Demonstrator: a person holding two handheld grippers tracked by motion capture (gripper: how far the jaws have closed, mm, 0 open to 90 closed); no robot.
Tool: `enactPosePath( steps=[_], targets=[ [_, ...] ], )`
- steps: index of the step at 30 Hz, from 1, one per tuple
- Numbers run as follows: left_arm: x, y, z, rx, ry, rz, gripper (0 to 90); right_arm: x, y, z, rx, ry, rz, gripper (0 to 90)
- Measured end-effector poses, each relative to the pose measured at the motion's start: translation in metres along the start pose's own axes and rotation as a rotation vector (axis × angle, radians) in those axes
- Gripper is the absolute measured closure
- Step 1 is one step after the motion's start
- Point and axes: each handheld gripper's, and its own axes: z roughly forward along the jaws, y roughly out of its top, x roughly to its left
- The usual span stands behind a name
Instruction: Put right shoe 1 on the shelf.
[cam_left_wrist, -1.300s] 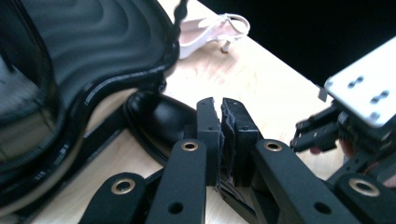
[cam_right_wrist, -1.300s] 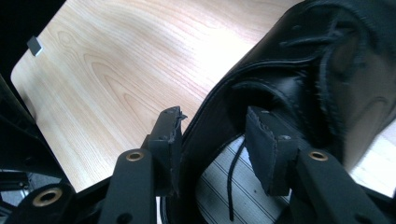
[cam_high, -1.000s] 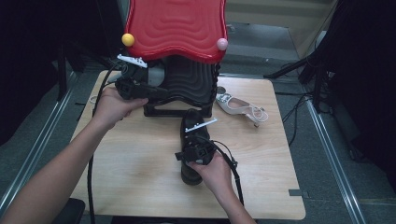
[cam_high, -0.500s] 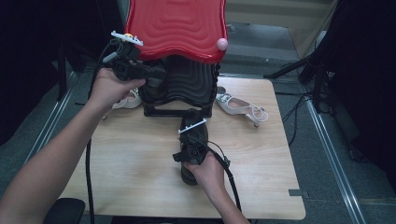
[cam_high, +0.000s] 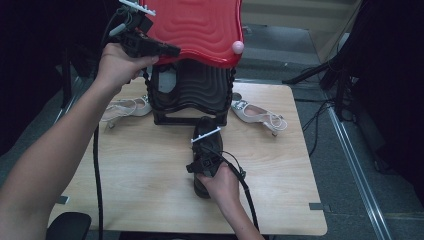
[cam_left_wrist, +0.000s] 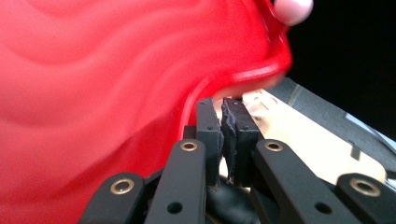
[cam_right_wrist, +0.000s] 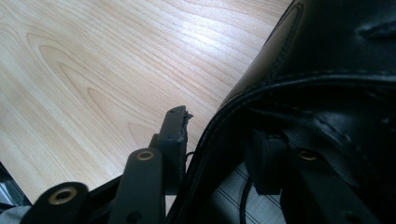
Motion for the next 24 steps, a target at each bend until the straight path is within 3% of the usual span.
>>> enactPosePath(
  steps=[7,9,18,20,23,24],
  targets=[
    [0.002,0.013,0.011,0.008,0.054,0.015,84.5,-0.003,0.000,-0.001,0.003,0.016,0.009,67.1],
    [0.002,0.015,0.013,0.017,0.067,0.020,85.6,-0.006,-0.001,-0.004,0.008,0.012,0.008,73.5],
    [0.007,0.017,0.017,0.009,0.068,0.008,87.2,-0.022,-0.005,-0.012,0.000,0.079,0.030,82.2],
    [0.010,0.015,0.018,0.017,0.083,0.005,89.0,-0.025,-0.007,-0.018,-0.014,0.088,0.028,84.1],
    [0.012,0.014,0.018,0.017,0.070,0.007,89.1,-0.028,-0.008,-0.023,-0.030,0.086,0.026,85.6],
    [0.011,0.014,0.018,0.014,0.078,0.013,89.3,-0.031,-0.009,-0.031,-0.066,0.069,0.013,86.6]
  ],
)
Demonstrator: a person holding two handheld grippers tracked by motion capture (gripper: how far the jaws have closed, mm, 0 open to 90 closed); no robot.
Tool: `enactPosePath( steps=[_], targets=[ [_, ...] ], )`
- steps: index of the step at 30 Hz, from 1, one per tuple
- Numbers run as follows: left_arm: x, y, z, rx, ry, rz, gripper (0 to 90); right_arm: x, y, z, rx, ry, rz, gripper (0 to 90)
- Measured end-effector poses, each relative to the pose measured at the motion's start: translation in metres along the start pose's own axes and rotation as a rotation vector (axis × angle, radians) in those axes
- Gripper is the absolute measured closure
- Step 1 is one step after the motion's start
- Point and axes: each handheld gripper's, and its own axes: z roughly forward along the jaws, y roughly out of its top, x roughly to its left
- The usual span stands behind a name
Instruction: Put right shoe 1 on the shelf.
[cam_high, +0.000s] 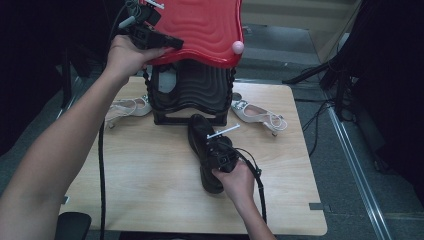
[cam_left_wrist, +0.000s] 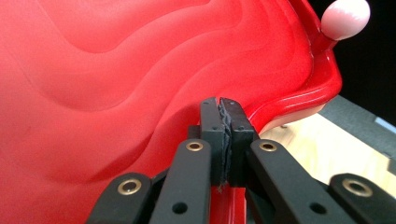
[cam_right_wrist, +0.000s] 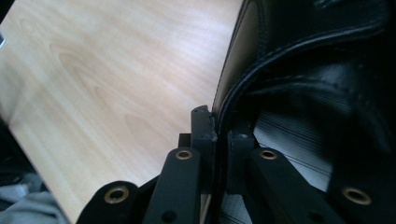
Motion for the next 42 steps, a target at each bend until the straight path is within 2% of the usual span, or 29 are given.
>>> enactPosePath(
  steps=[2,6,11,16,20,23,31,33,35,39,41,42],
  targets=[
    [-0.001,0.000,0.000,0.004,0.001,0.000,89.4,-0.001,0.000,-0.002,-0.011,-0.010,-0.005,86.7],
    [0.001,0.001,0.000,0.009,-0.005,-0.019,88.8,-0.008,-0.002,-0.011,-0.031,0.010,-0.011,86.7],
    [-0.001,0.002,-0.001,0.018,0.005,-0.012,88.8,-0.013,-0.001,-0.020,-0.068,0.011,-0.031,86.6],
    [0.000,0.002,-0.001,0.020,-0.001,-0.027,88.5,-0.016,0.001,-0.033,-0.057,0.046,-0.018,86.7],
    [0.001,0.001,-0.001,0.016,-0.005,-0.030,88.6,-0.013,0.000,-0.043,-0.054,0.030,-0.021,86.6],
    [0.001,0.001,-0.001,0.011,-0.004,-0.029,88.5,-0.012,-0.001,-0.057,-0.063,0.057,-0.029,86.5],
    [0.000,0.001,-0.001,0.015,0.003,-0.031,88.5,0.000,-0.006,-0.084,-0.067,0.078,-0.049,86.5],
    [0.000,0.001,-0.001,0.015,0.003,-0.030,88.5,0.005,-0.006,-0.096,-0.086,0.089,-0.059,86.4],
    [0.000,0.001,-0.001,0.012,0.004,-0.029,88.6,0.006,-0.005,-0.099,-0.090,0.089,-0.064,86.2],
    [-0.001,0.001,-0.001,0.015,0.008,-0.032,88.5,0.012,0.007,-0.114,-0.106,0.076,-0.083,86.3],
    [-0.001,0.001,-0.001,0.014,0.008,-0.036,88.5,0.012,0.010,-0.116,-0.113,0.079,-0.085,86.3],
    [0.000,0.001,-0.001,0.011,0.002,-0.038,88.4,0.012,0.019,-0.120,-0.131,0.076,-0.092,86.3]
  ],
)
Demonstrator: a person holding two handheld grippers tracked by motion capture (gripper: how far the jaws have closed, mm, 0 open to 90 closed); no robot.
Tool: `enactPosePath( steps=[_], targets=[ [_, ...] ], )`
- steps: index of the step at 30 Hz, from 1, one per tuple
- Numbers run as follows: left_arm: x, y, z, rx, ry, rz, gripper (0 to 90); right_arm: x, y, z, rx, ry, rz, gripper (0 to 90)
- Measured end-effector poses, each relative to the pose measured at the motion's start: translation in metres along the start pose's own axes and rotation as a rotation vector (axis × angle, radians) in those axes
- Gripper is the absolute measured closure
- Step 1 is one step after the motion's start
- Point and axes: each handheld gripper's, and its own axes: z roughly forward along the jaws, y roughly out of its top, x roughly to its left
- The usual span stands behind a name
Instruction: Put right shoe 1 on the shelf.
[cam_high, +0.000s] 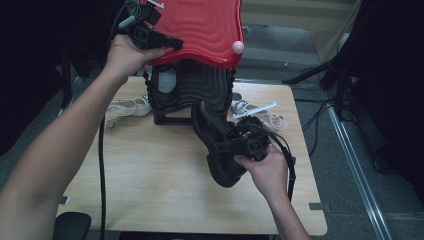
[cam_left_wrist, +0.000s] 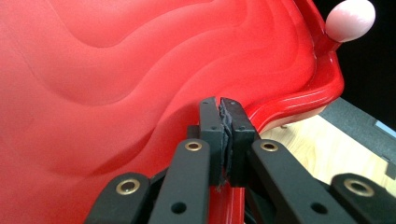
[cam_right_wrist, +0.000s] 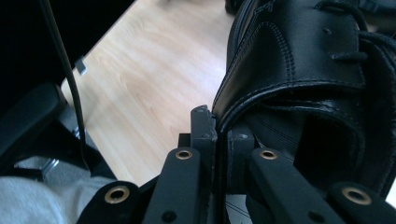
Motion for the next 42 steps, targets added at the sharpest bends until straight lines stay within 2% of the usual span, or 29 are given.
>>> enactPosePath(
  steps=[2,5,7,8,10,11,13,15,18,19,20,22,23,25,27,31,34,35,36,37,42],
  targets=[
    [0.001,0.000,0.000,0.000,-0.005,0.000,88.4,-0.001,0.003,-0.001,-0.007,-0.003,-0.006,86.1],
    [0.003,0.000,-0.001,0.005,-0.017,-0.008,88.6,-0.007,0.023,0.000,-0.045,-0.038,-0.011,86.1],
    [0.002,0.000,-0.001,0.007,-0.012,-0.006,89.1,-0.009,0.028,0.001,-0.051,-0.048,-0.015,86.1],
    [0.001,0.000,-0.001,0.011,-0.007,-0.002,89.9,-0.013,0.038,0.006,-0.063,-0.069,-0.011,86.1],
    [0.001,0.000,-0.001,0.009,-0.006,0.001,90.0,-0.015,0.043,0.008,-0.073,-0.084,-0.009,86.1],
    [0.002,-0.001,-0.001,0.007,-0.010,-0.001,90.0,-0.018,0.052,0.014,-0.095,-0.124,-0.018,86.0],
    [0.002,-0.001,-0.001,0.005,-0.013,-0.004,90.0,-0.019,0.055,0.016,-0.102,-0.135,-0.022,85.9],
    [0.003,-0.002,-0.001,0.002,-0.016,0.006,90.0,-0.021,0.063,0.025,-0.125,-0.197,-0.038,85.9],
    [0.003,-0.002,-0.001,-0.005,-0.020,0.008,90.0,-0.022,0.066,0.032,-0.133,-0.215,-0.039,85.9],
    [0.004,-0.003,0.000,-0.008,-0.026,0.009,90.0,-0.022,0.069,0.042,-0.136,-0.234,-0.044,86.0],
    [0.005,-0.004,-0.001,-0.014,-0.027,0.008,90.0,-0.022,0.070,0.045,-0.136,-0.236,-0.051,85.9],
    [0.005,-0.004,-0.001,-0.014,-0.031,0.008,90.0,-0.017,0.072,0.051,-0.146,-0.276,-0.078,85.8],
    [0.005,-0.004,-0.001,-0.014,-0.031,0.008,90.0,-0.017,0.072,0.051,-0.146,-0.276,-0.078,85.8],
    [0.004,-0.004,-0.001,-0.014,-0.027,0.012,90.0,-0.017,0.076,0.062,-0.158,-0.304,-0.094,86.1],
    [0.003,-0.004,-0.001,-0.015,-0.022,0.020,90.0,-0.018,0.078,0.070,-0.164,-0.312,-0.099,86.3],
    [0.004,-0.004,-0.001,-0.016,-0.023,0.022,90.0,-0.020,0.082,0.079,-0.180,-0.297,-0.088,86.3],
    [0.002,-0.004,-0.001,-0.014,-0.015,0.025,90.0,-0.024,0.086,0.086,-0.237,-0.281,-0.074,86.2],
    [0.002,-0.004,-0.001,-0.014,-0.015,0.025,90.0,-0.024,0.086,0.086,-0.237,-0.281,-0.074,86.2],
    [0.002,-0.004,-0.001,-0.013,-0.013,0.027,90.0,-0.029,0.089,0.088,-0.265,-0.268,-0.047,86.4],
    [0.002,-0.004,-0.001,-0.014,-0.011,0.026,90.0,-0.031,0.091,0.089,-0.271,-0.266,-0.039,86.4],
    [0.002,-0.003,-0.001,-0.008,-0.011,0.033,90.0,-0.037,0.100,0.098,-0.279,-0.293,-0.036,86.4]
  ],
)
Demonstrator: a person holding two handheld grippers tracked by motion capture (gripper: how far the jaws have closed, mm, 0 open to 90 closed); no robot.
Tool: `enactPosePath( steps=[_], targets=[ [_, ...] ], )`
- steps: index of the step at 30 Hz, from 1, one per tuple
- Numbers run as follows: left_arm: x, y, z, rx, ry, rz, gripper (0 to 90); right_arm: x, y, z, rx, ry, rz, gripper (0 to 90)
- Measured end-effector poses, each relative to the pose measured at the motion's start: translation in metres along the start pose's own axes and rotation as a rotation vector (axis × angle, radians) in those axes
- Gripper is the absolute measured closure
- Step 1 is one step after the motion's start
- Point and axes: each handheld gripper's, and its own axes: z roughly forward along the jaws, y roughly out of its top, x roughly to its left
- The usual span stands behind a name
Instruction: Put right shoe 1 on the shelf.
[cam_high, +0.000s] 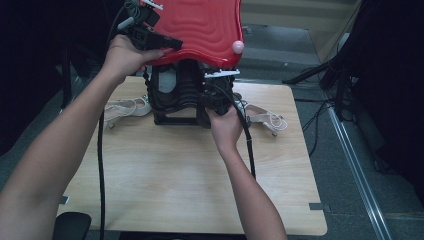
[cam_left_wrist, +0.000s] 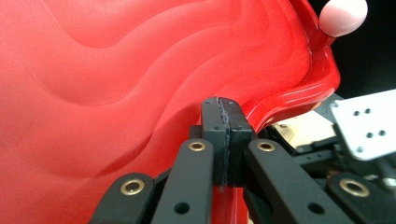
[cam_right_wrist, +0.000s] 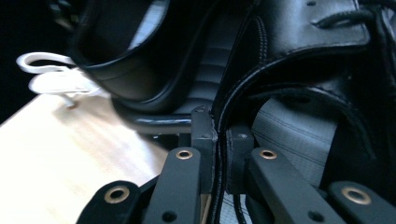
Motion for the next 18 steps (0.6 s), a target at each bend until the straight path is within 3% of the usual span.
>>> enactPosePath(
  steps=[7,10,16,18],
  targets=[
    [0.000,0.000,0.000,-0.001,0.005,-0.010,90.0,-0.004,0.008,0.015,-0.012,-0.060,-0.011,86.5],
    [0.000,0.000,0.000,-0.002,0.008,-0.004,90.0,0.001,0.009,0.016,-0.011,-0.088,-0.027,85.0],
    [0.000,0.000,0.000,-0.005,0.012,0.001,90.0,0.003,0.009,0.017,-0.013,-0.089,-0.030,80.7],
    [0.000,-0.001,0.000,-0.009,0.011,0.000,90.0,0.002,0.010,0.017,-0.015,-0.070,-0.012,74.3]
  ],
)
